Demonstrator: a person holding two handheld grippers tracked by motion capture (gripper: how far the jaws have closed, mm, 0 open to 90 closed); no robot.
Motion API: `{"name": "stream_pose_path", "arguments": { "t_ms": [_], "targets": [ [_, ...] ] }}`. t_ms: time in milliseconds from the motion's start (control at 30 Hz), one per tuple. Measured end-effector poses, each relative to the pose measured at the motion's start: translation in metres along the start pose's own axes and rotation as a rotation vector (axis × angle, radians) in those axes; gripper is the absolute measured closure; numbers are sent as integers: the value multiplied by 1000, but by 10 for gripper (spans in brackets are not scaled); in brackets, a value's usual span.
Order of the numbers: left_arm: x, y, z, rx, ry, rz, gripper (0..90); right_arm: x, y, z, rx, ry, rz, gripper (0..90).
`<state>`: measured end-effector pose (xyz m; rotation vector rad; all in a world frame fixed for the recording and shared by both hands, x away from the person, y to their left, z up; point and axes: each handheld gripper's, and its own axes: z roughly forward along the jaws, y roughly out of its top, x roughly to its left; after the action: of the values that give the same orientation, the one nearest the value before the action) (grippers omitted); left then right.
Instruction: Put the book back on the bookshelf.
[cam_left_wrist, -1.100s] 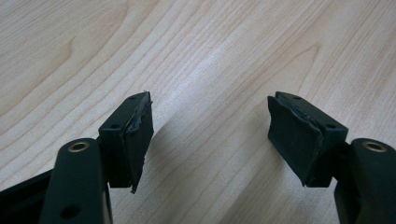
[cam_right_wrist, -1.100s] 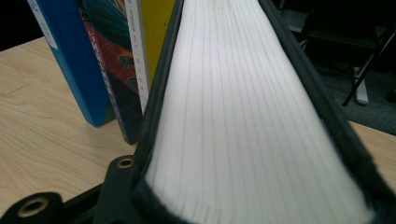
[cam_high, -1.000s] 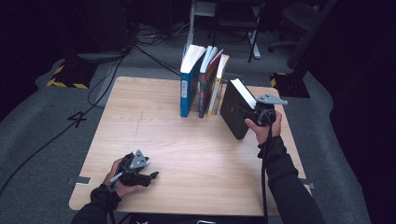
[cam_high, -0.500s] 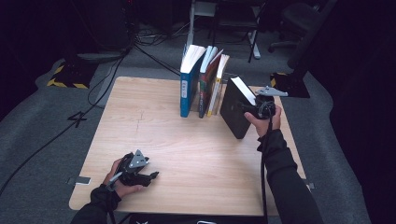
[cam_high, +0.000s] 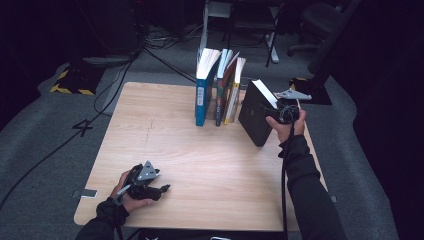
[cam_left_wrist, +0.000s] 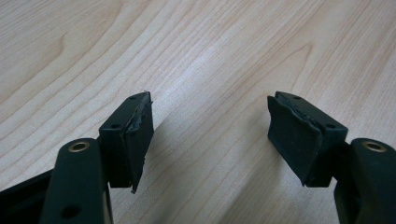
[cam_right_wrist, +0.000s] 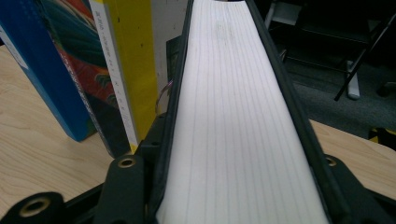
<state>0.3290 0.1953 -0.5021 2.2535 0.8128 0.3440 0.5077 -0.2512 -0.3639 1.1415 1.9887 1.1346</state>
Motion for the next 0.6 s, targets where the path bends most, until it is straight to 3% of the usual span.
{"name": "stream_pose_path", "arguments": {
  "t_ms": [233,433,600],
  "targets": [
    [0,0,0,0,-3,1,312,8,4,3,-33,-6,-22,533],
    [1,0,1,0,-11,1,312,12,13,11,-70,-33,21,538],
    [1,0,1,-1,-18,5,313,11,19,24,-98,-42,93,539]
  ]
}}
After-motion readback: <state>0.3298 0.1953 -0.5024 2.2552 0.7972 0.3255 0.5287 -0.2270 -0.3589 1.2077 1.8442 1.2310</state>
